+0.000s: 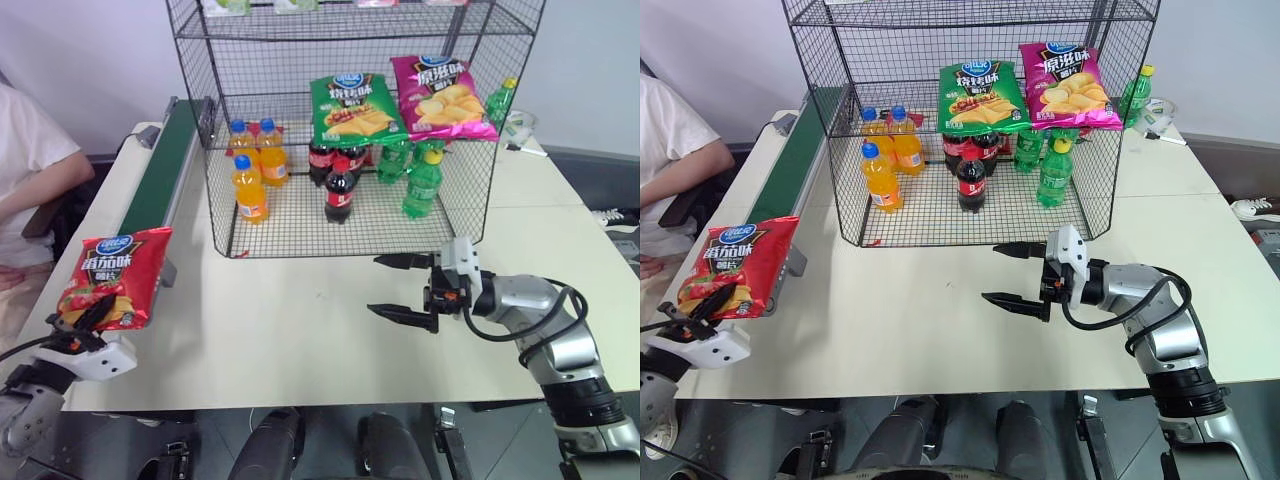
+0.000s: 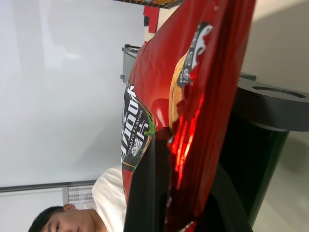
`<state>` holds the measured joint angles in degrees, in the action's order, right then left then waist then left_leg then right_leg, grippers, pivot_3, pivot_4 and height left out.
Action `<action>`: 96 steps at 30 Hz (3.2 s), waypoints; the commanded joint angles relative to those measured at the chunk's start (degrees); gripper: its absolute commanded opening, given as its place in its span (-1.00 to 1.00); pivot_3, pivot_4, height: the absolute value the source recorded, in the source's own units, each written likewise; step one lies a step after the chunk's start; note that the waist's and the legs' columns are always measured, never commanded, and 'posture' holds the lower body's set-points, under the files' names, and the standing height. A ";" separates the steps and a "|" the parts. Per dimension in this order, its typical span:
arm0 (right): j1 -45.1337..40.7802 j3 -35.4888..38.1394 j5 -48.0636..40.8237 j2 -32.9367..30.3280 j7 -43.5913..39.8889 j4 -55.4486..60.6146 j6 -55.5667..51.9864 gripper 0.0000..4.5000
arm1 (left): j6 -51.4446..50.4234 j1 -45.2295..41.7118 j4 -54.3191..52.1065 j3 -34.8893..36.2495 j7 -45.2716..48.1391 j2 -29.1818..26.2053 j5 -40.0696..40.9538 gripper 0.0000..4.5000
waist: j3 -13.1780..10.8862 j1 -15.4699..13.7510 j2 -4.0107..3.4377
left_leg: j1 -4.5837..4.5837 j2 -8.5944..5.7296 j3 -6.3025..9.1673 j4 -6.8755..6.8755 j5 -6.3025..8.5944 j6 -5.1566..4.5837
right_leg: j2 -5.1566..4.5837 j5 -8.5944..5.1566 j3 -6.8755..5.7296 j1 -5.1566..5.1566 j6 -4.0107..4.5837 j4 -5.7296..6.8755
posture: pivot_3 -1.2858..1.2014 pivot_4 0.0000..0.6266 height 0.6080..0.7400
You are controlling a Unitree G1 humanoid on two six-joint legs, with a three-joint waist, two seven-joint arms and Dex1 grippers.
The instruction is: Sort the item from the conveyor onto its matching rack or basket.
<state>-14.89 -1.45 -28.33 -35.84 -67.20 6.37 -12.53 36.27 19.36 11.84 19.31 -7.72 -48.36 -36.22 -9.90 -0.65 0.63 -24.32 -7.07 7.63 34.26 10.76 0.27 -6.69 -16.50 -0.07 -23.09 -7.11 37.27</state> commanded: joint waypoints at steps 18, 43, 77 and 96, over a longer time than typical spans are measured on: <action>-1.77 6.98 6.46 11.78 19.94 1.06 17.04 1.00 | -6.84 -32.69 -21.62 -8.53 10.18 1.36 1.11 -0.99 | 0.04 0.46 0.01 | 0.21 0.00 0.05 0.02 -0.17 0.17 | 0.27 0.06 0.00 0.33 0.05 0.26 | 0.03 -0.52 1.00; -4.08 5.93 9.59 12.78 26.34 0.31 18.79 1.00 | -9.82 -87.51 53.48 -40.89 -25.29 18.65 -18.15 -0.99 | 0.00 0.54 0.16 | 0.22 -0.15 0.08 0.16 -0.29 0.27 | 0.26 -0.01 0.01 0.29 -0.08 0.67 | 0.03 -0.52 1.00; -2.94 5.43 8.75 11.54 25.54 1.57 16.15 1.00 | -5.83 -79.18 38.27 -38.69 -7.70 12.52 -0.66 0.77 | 0.01 1.64 0.16 | -0.08 -0.18 0.10 0.68 -0.19 0.13 | 0.24 -0.08 0.03 0.19 -0.22 0.85 | 0.03 -0.52 1.00; 0.26 9.73 3.36 3.41 15.99 0.42 13.29 1.00 | -31.13 -27.58 -19.99 -12.15 42.22 3.88 61.15 0.77 | 0.01 1.17 -0.03 | -0.08 -0.08 0.13 0.72 -0.14 0.09 | 0.13 -0.04 0.18 0.20 -0.07 0.79 | 0.03 -0.52 1.00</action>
<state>-14.72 5.69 -22.40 -30.70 -49.03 5.54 1.43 10.00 -9.17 -4.45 1.87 31.64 -43.08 17.33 -9.90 0.52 0.60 -24.39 -7.15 7.79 35.01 10.64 0.35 -6.56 -16.55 0.08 -22.87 -7.17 38.03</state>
